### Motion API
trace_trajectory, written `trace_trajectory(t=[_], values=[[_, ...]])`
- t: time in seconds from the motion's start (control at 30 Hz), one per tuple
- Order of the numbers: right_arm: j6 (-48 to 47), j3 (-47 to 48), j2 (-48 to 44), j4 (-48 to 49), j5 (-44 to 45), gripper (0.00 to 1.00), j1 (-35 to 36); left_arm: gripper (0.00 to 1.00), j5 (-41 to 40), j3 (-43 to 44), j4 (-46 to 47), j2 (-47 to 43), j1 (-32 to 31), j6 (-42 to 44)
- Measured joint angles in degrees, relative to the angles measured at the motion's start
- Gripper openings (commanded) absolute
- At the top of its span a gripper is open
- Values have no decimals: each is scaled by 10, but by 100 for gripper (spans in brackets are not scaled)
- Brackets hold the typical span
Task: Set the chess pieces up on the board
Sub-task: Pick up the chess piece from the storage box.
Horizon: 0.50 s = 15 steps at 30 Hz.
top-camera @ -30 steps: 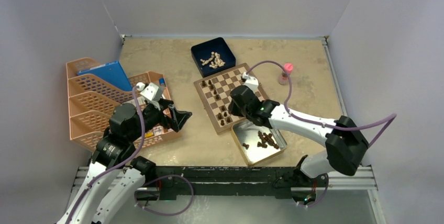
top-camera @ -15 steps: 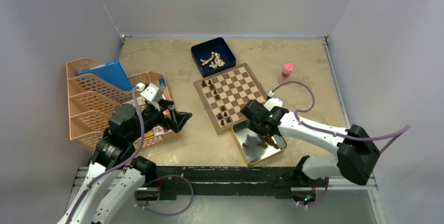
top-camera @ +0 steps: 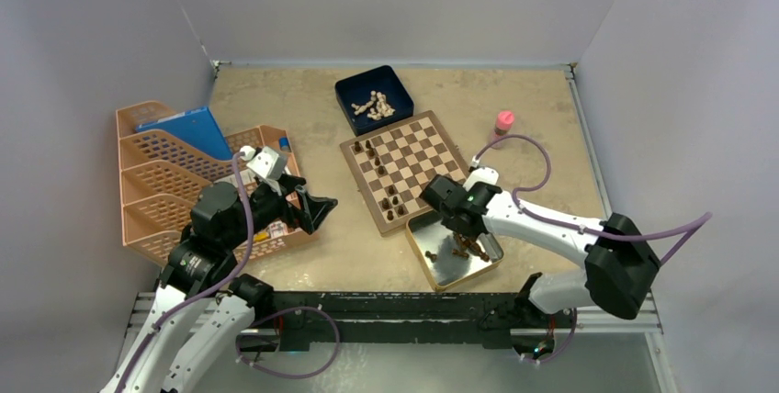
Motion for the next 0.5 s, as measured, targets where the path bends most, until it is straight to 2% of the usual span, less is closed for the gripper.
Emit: trace_trajectory(t=[0.2, 0.5], values=[[-47, 0, 38, -3, 3, 36, 0, 95, 5, 0, 0, 0, 0, 0], [-62, 0, 109, -17, 4, 36, 0, 95, 6, 0, 0, -3, 0, 2]])
